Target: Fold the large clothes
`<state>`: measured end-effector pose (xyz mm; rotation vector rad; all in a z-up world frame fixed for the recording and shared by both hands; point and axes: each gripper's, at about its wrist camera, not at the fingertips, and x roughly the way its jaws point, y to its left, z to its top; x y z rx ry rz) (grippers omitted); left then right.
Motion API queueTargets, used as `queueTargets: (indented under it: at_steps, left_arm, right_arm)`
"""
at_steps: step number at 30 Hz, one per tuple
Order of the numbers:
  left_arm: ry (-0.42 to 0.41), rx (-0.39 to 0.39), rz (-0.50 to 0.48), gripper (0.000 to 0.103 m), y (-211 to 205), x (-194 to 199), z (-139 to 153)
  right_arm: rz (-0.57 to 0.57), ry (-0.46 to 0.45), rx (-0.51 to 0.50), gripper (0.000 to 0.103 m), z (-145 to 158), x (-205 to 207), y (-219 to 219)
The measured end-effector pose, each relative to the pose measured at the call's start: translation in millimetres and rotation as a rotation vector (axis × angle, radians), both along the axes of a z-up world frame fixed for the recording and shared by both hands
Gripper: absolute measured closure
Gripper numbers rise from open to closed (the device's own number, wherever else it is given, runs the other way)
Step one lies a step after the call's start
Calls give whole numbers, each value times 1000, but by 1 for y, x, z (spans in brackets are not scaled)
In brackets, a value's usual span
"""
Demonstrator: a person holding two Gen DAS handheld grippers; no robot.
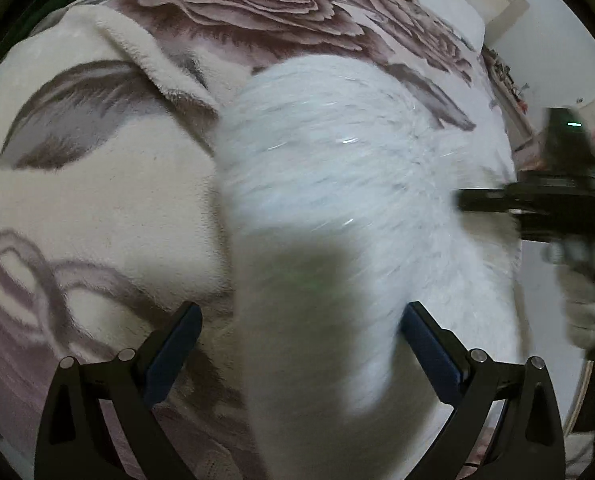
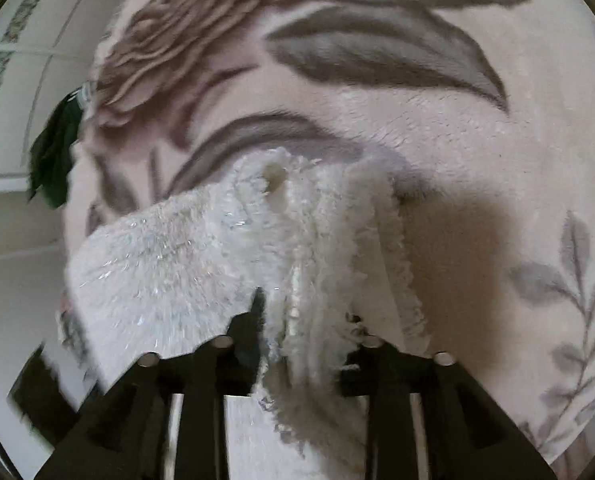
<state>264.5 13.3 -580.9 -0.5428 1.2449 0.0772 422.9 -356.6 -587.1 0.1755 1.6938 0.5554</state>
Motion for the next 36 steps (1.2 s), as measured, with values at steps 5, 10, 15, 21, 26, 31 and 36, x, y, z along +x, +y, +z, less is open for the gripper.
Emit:
queueTargets:
  at_steps: [5,10,15,21,26,31,36]
  left_arm:
    - [6,8,2,0,-2,-10,-7]
    - [2,50,3,0,-6,-14,-3]
    - [2,70,8,0,-6,-14,0]
    - [-4,33,2,0,-13,-12,0]
    - [16,149,-2,0,-26,-7,20]
    - [17,252,57,0,-17,5,53]
    - [20,321,57,0,-23,16,64]
  right_arm:
    - [18,69,33,42,26,-57,-54]
    - [22,188,61,43,-10,-113,-70]
    - [-80,115,105,91,9,-126,-76]
    - [-146,66,-2,92,-1,-116,-95]
    - [5,106,-50,89,-16,-113,-70]
    - [32,-40,-36,65,34,-87,-70]
    - [10,-92,3,46,26,-47,-54]
